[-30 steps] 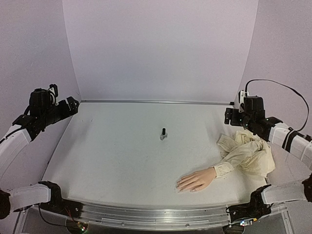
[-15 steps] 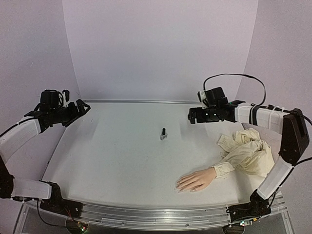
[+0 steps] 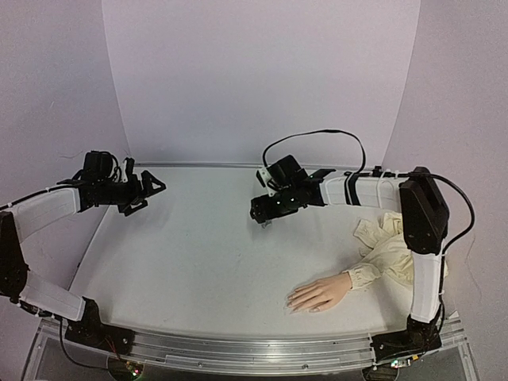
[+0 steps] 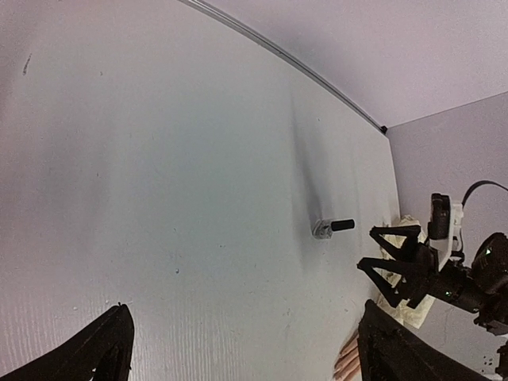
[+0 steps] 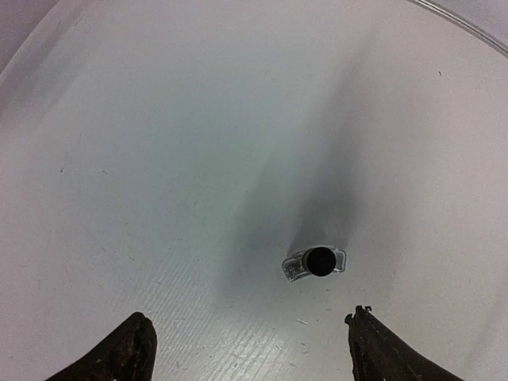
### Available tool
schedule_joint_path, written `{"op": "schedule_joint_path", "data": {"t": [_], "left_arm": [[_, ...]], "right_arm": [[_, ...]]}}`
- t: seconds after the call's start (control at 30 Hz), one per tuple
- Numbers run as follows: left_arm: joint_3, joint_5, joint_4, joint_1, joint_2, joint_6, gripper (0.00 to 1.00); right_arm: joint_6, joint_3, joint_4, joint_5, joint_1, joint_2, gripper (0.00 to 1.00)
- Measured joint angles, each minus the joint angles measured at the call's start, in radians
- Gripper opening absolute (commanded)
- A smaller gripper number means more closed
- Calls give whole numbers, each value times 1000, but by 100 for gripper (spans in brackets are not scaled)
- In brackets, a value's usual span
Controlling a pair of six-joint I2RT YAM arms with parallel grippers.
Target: Paint the nails
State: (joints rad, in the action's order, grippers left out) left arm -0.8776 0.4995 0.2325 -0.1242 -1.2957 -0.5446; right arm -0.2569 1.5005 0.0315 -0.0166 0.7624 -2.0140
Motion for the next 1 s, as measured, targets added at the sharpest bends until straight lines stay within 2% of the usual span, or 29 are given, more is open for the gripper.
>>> {"op": "schedule_joint_path", "data": {"t": [0.27,0.43,0.83,1.0], "left_arm": [[-20,24,-11,-41,-14,-6,100],[-23,24,-17,-45,-14,-6,99],[-27,25,-18,-74,-42,-5,99],[-33,25,-18,-113,-52,-2,99]], "right_arm": [[-29,137,-69,-89,4,-141,62],[-45,171,-91,-128,3,-188,55],[-54,215,-114,-170,2,-216,33],[-55,230,-113,-174,2,-227,28]]}}
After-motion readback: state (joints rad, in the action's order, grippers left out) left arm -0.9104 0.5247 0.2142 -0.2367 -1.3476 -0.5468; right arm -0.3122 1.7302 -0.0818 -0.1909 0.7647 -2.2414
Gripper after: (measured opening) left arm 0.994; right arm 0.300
